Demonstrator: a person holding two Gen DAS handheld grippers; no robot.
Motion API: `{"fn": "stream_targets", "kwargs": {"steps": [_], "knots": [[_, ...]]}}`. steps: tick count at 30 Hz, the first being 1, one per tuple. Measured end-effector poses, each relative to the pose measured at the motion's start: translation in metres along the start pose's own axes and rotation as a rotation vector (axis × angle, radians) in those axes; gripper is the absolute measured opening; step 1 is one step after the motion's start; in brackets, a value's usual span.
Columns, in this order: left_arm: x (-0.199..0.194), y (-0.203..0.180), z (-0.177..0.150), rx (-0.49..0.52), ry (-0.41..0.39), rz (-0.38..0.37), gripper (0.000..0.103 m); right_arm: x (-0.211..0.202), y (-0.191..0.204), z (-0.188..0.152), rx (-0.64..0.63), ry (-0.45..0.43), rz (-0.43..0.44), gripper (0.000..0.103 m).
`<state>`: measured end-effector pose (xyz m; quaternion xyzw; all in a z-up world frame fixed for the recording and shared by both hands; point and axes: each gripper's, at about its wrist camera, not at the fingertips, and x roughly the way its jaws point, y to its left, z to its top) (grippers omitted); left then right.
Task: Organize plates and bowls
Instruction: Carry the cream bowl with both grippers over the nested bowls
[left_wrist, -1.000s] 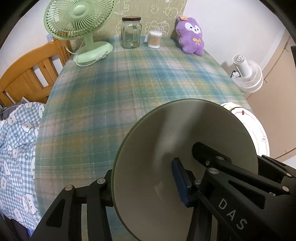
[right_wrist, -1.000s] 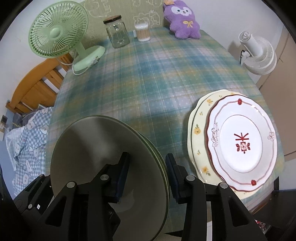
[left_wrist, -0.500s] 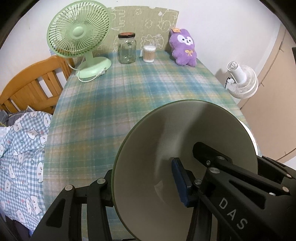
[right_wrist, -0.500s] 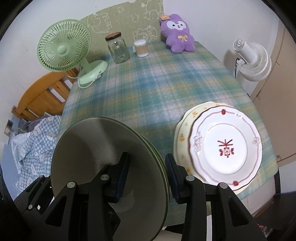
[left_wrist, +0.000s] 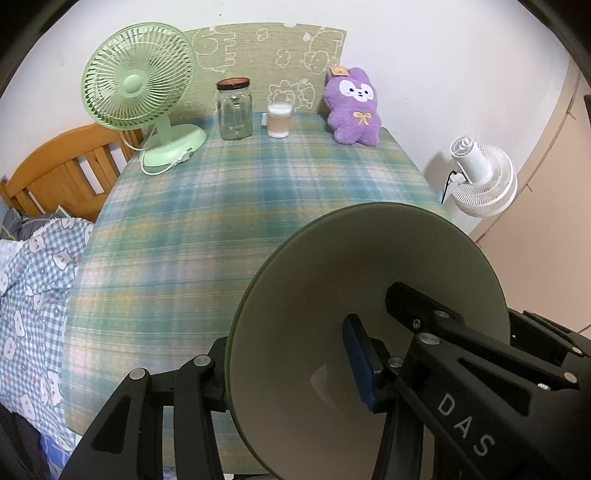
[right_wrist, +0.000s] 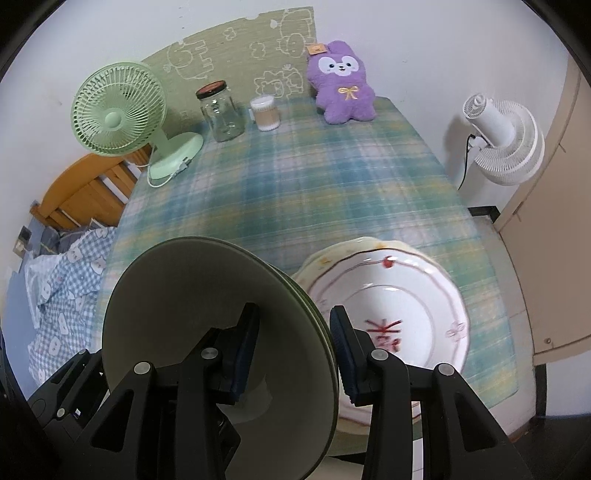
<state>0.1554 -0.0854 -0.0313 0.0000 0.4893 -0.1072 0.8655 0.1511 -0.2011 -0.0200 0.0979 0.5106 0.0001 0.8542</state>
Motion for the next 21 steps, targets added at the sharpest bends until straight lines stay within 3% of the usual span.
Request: {"fn": "stream_targets", "kwargs": {"steps": [9,11,15,21], "knots": [[0.013,-0.044,0.005,-0.014,-0.019,0.003,0.048,0.003,-0.048,0.012,-0.015,-0.003,0.006,0.042],[0.019,-0.048,0.006,-0.026,-0.040,0.019,0.048,0.010,-0.053,0.014,-0.031,-0.014,0.001,0.038],[0.041,-0.055,0.005,-0.011,0.002,0.078,0.048,0.030,-0.063,0.013,-0.036,0.035,0.013,0.032],[0.047,-0.067,0.002,0.023,0.015,0.071,0.047,0.044,-0.080,0.015,-0.006,0.078,0.029,0.033]]}}
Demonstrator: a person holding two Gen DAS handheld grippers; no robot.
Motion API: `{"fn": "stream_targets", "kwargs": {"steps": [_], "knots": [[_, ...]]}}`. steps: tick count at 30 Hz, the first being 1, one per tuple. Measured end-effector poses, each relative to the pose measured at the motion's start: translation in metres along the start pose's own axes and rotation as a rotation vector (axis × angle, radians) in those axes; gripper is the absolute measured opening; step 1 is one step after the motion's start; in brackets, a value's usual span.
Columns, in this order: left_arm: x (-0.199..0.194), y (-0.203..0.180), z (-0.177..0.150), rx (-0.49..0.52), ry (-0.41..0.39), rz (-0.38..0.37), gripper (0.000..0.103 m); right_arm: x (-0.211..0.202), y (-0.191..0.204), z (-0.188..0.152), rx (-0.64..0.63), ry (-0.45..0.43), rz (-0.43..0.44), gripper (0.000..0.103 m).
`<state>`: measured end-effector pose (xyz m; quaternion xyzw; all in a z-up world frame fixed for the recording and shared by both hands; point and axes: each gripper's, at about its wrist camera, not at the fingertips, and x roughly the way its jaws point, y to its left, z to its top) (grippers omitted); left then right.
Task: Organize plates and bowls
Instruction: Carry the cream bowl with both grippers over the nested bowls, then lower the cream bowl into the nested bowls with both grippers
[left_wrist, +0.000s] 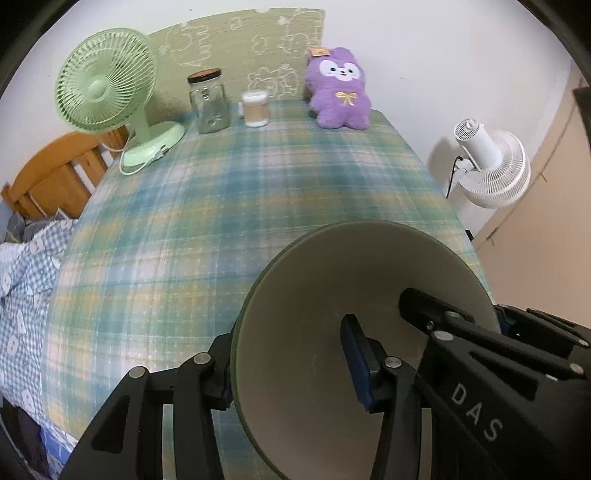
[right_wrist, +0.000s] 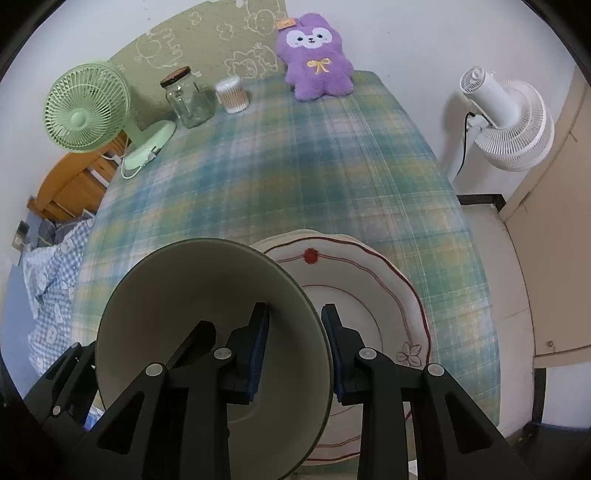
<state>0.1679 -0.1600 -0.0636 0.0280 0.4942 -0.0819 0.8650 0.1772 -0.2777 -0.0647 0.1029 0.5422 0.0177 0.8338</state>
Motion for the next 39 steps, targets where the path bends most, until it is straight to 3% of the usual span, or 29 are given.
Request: {"fn": "stream_targets", "kwargs": {"steps": [13,20,27,39], "knots": [[0.015,-0.008,-0.003,0.009,0.024,-0.018,0.049,0.016,-0.013,0.001,0.022,0.054,0.000,0.038],[0.022,-0.008,-0.001,-0.006,0.041,-0.044,0.059,0.020,-0.011,0.004,-0.005,0.065,-0.005,0.042],[0.024,-0.010,-0.001,-0.025,0.044,-0.055,0.059,0.024,-0.017,0.005,0.009,0.079,0.009,0.047],[0.020,-0.014,-0.001,-0.046,0.063,-0.072,0.058,0.019,-0.022,0.005,0.020,0.084,0.013,0.048]]}}
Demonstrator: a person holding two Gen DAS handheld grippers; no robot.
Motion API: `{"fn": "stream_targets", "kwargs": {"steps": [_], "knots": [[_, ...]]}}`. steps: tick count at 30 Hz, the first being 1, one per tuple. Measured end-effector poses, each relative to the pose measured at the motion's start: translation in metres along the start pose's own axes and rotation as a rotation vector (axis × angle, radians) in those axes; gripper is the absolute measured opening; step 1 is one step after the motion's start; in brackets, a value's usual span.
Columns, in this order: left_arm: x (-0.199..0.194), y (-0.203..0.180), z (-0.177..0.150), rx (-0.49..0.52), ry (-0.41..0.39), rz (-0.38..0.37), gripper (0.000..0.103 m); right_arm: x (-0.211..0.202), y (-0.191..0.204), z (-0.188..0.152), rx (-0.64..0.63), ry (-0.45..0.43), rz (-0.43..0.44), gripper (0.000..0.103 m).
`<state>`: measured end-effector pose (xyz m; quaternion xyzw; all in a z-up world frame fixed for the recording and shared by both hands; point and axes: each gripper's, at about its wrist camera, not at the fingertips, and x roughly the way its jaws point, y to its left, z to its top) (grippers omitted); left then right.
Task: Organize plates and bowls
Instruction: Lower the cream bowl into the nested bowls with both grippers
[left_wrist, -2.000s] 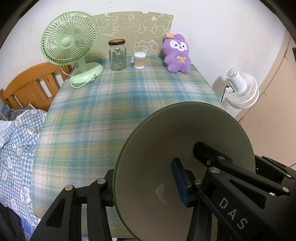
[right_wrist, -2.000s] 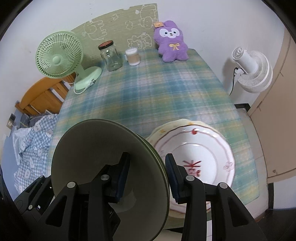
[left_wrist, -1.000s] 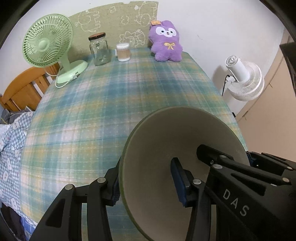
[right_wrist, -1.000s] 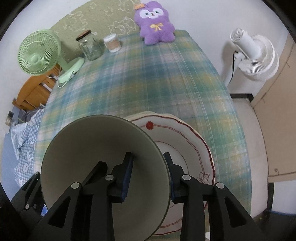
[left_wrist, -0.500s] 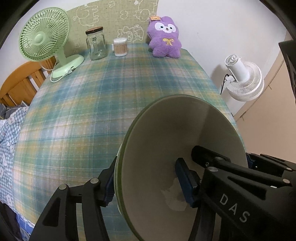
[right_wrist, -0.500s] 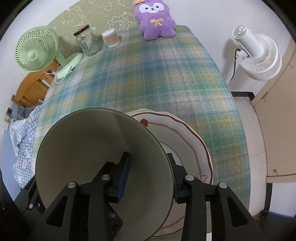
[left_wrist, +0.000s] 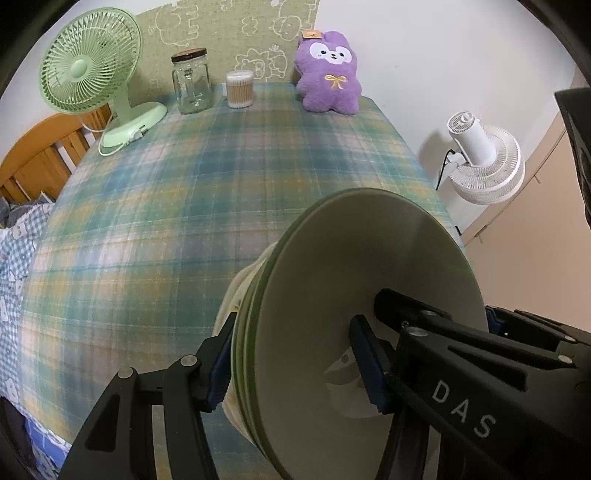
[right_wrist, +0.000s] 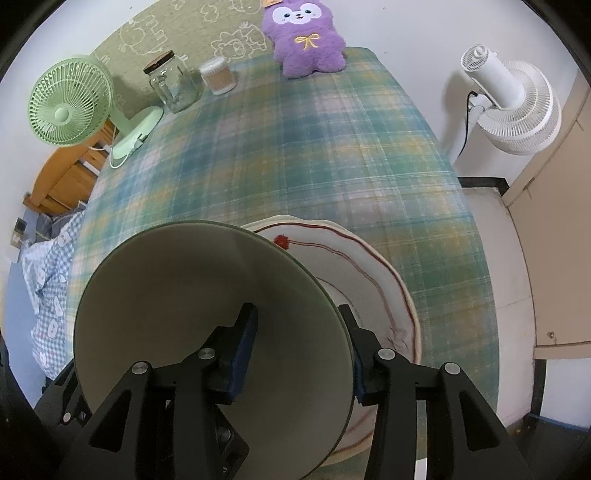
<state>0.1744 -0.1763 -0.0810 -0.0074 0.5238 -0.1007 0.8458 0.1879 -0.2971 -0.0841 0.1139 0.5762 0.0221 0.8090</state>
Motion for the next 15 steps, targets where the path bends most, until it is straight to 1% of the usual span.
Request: {"fn": "stream_targets", "kwargs": {"steps": [3,8,15], "knots": [[0.001,-0.003,0.000,-0.013,0.012,-0.009,0.059,-0.004,-0.005,-0.002,0.010,0.001,0.007,0.048],[0.003,-0.012,0.001,-0.031,0.018,-0.031,0.059,-0.011,-0.012,-0.001,0.001,-0.012,-0.010,0.048],[0.009,-0.024,0.006,-0.034,0.005,-0.062,0.060,-0.014,-0.026,0.004,-0.001,-0.035,-0.042,0.048]]}}
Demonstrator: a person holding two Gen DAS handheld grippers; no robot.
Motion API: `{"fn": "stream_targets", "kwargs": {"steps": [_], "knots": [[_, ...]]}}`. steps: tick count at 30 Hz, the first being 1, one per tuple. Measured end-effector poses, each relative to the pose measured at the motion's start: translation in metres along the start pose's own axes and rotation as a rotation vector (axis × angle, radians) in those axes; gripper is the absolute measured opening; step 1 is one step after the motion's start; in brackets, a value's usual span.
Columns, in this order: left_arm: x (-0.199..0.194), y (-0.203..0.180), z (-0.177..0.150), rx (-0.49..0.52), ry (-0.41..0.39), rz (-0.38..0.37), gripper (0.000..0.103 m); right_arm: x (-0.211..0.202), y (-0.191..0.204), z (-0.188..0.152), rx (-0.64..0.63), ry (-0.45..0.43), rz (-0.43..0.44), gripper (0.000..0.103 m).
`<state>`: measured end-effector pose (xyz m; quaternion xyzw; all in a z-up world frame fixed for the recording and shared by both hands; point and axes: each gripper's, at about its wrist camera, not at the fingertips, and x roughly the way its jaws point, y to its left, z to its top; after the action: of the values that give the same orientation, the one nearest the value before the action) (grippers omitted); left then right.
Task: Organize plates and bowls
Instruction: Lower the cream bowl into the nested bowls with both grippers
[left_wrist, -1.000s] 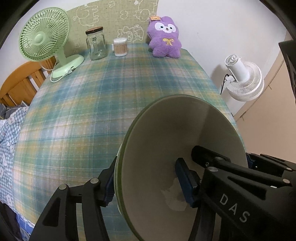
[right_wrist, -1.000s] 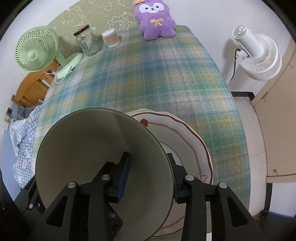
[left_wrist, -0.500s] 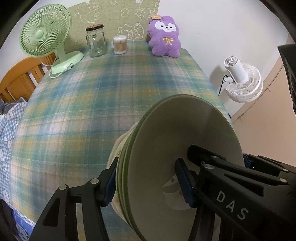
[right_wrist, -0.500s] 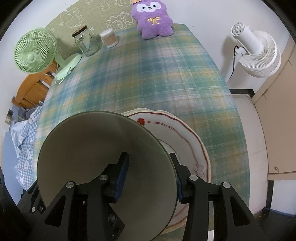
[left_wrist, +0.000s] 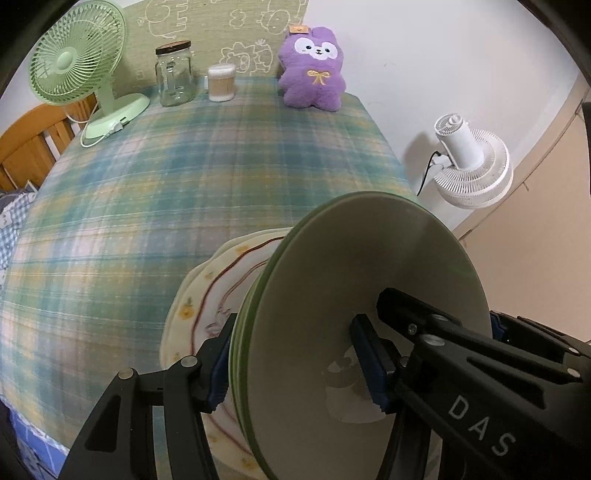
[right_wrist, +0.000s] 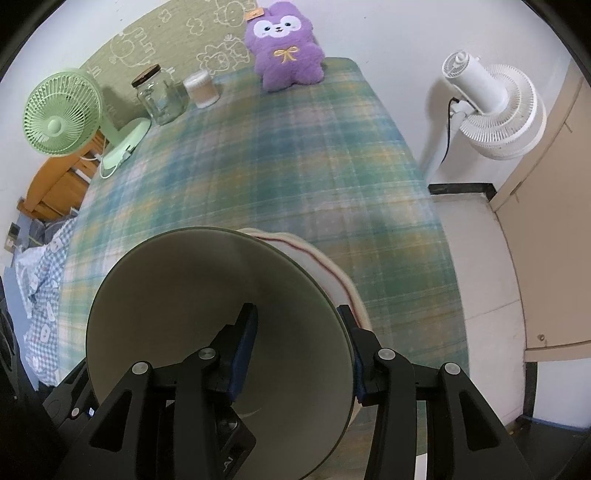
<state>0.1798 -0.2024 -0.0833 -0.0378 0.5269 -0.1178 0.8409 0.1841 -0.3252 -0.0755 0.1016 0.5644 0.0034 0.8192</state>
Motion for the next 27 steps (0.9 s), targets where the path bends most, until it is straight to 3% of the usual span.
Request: {"fn": "stream_targets", "kwargs": {"steps": [9,12,18,21,24,27], "knots": [[0.006,0.000,0.000,-0.019,0.002,0.017,0.064,0.012,0.000,0.007,-0.027,0.028,0.015,0.048],[0.007,0.001,0.000,-0.008,0.016,0.058,0.079,0.017,-0.003,0.006,-0.016,0.051,0.040,0.058],[0.002,0.016,-0.001,-0.038,0.011,0.085,0.085,0.013,0.000,0.005,-0.025,0.042,0.055,0.077],[0.002,0.026,-0.003,-0.068,0.027,0.071,0.084,0.013,0.005,0.002,-0.038,0.045,0.064,0.077],[-0.001,0.018,-0.005,-0.003,-0.004,0.092,0.080,0.011,0.009,-0.001,-0.046,0.032,0.042,0.076],[0.000,0.021,-0.005,-0.024,0.012,0.054,0.080,0.010,0.007,-0.001,-0.031,0.035,0.054,0.070]]}}
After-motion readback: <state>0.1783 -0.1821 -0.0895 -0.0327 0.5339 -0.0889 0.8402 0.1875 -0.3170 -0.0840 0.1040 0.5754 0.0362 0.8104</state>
